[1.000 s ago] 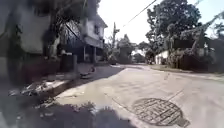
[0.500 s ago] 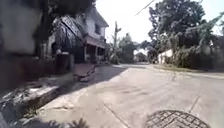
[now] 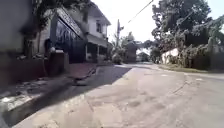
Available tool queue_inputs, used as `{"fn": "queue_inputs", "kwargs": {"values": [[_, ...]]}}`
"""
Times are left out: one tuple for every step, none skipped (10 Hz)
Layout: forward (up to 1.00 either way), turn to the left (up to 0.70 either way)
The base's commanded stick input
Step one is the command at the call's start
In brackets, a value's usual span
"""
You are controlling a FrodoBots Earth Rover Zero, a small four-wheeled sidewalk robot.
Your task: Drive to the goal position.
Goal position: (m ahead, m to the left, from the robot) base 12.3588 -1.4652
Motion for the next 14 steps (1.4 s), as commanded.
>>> {"fn": "queue_inputs", "kwargs": {"values": [[1.00,-0.12],[1.00,-0.34],[1.00,-0.40],[1.00,-0.40],[1.00,-0.38],[1.00,-0.26],[1.00,-0.02],[1.00,0.00],[1.00,0.00],[1.00,0.00],[1.00,0.00],[1.00,0.00],[1.00,0.00],[1.00,0.00]]}}
